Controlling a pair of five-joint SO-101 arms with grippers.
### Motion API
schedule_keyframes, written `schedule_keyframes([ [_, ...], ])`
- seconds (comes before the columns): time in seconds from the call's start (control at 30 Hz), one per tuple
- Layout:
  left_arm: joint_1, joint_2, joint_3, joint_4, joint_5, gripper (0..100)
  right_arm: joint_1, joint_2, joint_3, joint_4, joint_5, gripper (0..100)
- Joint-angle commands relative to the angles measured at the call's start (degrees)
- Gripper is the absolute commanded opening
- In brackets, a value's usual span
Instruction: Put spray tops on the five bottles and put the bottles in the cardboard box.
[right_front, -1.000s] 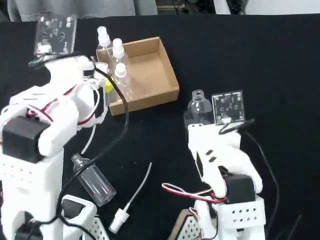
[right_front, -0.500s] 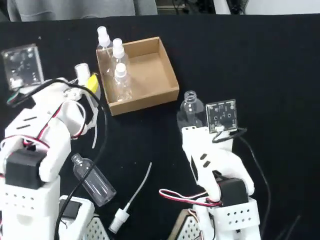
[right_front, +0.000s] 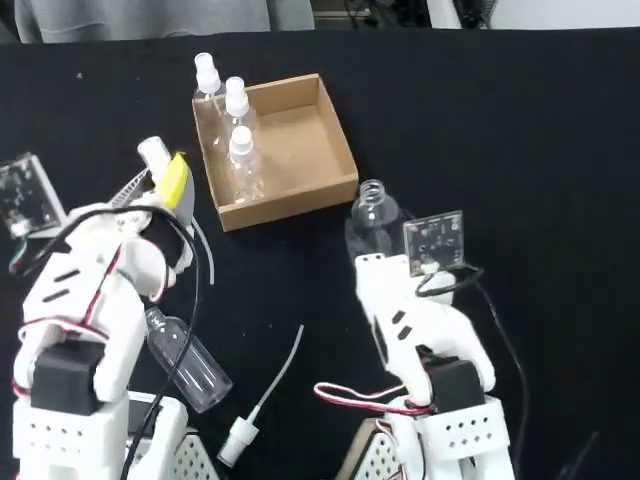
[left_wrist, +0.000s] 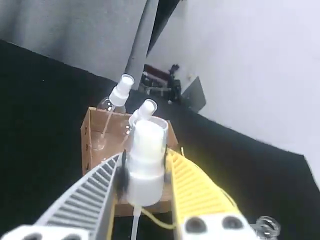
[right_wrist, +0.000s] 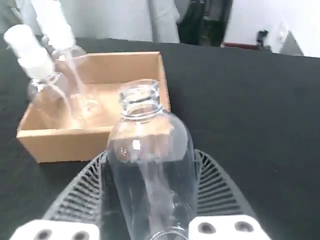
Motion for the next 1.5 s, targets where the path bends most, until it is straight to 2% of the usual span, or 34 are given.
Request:
schedule_keyframes([
  [0.0, -0.7, -5.9, 3.1, -3.8, 1.6, 3, -2.8, -1.4, -0.2, -2.7, -0.3, 6.4],
  [0.27, -0.7, -13.7, 7.3, -5.3, 2.6, 3, -5.3, -1.4, 0.7, -2.8, -0.2, 6.4],
  [0.4, -0.7, -17.0, 9.3, -5.4, 8.4, 3, -8.7, -1.4, 1.8, -2.9, -0.2, 6.4],
  [0.53, -0.7, -20.3, 10.9, -6.2, 12.3, 3, -9.2, -1.4, 2.2, -3.3, -0.2, 6.4],
  [0.8, -0.7, -30.3, 26.4, -23.4, 12.9, 3, -12.6, -1.4, 6.8, -9.7, -0.2, 6.4],
  [0.93, -0.8, -32.9, 32.0, -30.2, 17.7, 3, -14.2, -1.4, 8.0, -11.0, -0.2, 6.4],
  [1.4, -0.7, -32.5, 32.3, -30.5, 30.5, 3, -17.7, -1.4, 9.0, -11.0, -0.1, 6.4],
  [1.47, -0.7, -32.5, 32.0, -30.5, 31.7, 3, -17.7, -1.4, 9.0, -11.0, 1.7, 6.4],
])
